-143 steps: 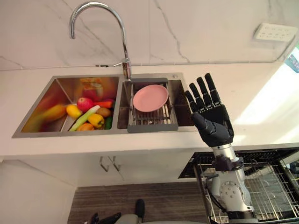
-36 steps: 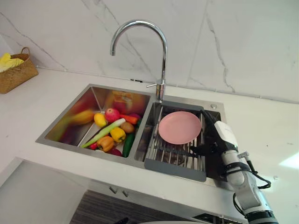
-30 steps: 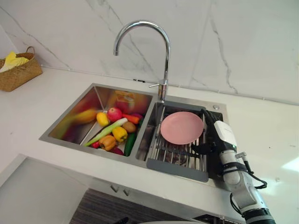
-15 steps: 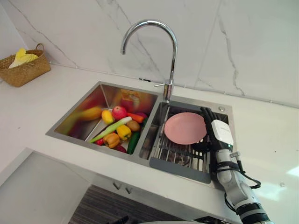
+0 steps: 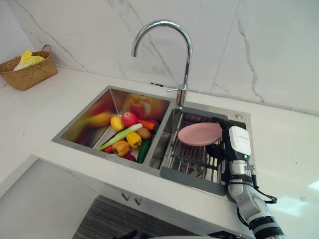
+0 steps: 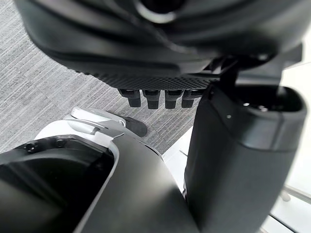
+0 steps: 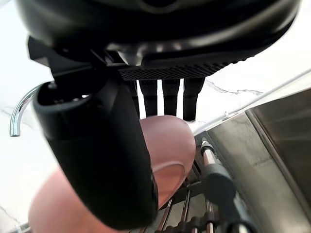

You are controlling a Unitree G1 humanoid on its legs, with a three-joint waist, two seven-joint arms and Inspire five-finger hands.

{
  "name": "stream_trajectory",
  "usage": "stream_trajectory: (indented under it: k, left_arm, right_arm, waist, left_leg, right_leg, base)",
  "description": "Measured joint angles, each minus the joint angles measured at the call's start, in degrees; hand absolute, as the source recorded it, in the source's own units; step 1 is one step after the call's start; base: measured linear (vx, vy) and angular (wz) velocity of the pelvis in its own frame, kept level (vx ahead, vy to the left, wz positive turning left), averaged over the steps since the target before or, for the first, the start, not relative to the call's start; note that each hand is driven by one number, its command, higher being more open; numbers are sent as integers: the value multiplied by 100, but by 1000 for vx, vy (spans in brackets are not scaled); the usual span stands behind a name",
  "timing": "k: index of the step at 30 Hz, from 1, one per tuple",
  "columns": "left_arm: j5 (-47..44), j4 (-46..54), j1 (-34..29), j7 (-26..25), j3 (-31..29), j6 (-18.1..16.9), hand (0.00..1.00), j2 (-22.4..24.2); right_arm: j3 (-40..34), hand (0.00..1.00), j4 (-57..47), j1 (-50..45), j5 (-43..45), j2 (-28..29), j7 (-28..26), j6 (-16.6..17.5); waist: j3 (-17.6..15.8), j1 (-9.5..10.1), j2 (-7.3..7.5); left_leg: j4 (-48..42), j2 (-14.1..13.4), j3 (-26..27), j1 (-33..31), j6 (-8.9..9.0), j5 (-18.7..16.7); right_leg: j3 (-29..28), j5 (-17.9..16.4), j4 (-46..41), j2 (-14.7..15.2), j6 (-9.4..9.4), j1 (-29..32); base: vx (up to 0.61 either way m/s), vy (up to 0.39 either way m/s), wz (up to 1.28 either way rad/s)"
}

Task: Walk over to the sink, pick up the cup, carry it to the dishwasher, place the cup inside the dishwasher, then close the dishwasher door

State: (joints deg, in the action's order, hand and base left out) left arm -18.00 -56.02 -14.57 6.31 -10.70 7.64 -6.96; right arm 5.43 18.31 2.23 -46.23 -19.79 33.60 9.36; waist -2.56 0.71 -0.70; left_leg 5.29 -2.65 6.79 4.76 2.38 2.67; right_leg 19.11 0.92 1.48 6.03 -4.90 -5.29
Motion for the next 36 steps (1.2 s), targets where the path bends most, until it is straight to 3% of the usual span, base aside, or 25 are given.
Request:
stream_trajectory:
  k: [5,11,21,28,36]
  left_arm:
    - [2,-7,1,1,6,-11,100,-1]
    - [0,-3,30,8,172,-36,100,-51]
    - [1,8,41,7,177,-30,100,-52]
    - [1,7,41,8,151,-41,100,-31]
    - [3,-7,34,-2,100,-66,100,29]
  right_arm:
    - [121,0,75,144,-342,-201,82,-1]
    - [605,0,214,231,-351,-153,-222,16]
    - [615,0,122,463,-260,-155,-313,132]
    - [332,0,-469,462,318,-162,-311,403]
    - [-420,0,-1395,434,1559,-46,-311,766]
  waist:
    - [0,-4,-3]
    - [5,79,-11]
    - [3,90,-14]
    - [-9,60,-33]
    - [-54,-10,-105]
  left_leg:
    - [0,-3,-2,-2,3,3]
    - [0,2,-46,-30,4,8]
    - [-1,11,-118,-31,9,11]
    - [-1,11,-105,-30,12,9]
    - [-3,-3,56,14,36,-10]
  right_leg:
    - [6,0,6,-4,0,0]
    - [54,0,22,-1,0,-4]
    - [130,3,67,1,-3,-68]
    - [111,4,66,1,-4,-65]
    - [-17,8,57,-5,1,-50]
  base:
    - [0,0,0]
    - [-13,0,4]
    - [-4,-1,4]
    - [0,0,0]
    - [-3,1,-7]
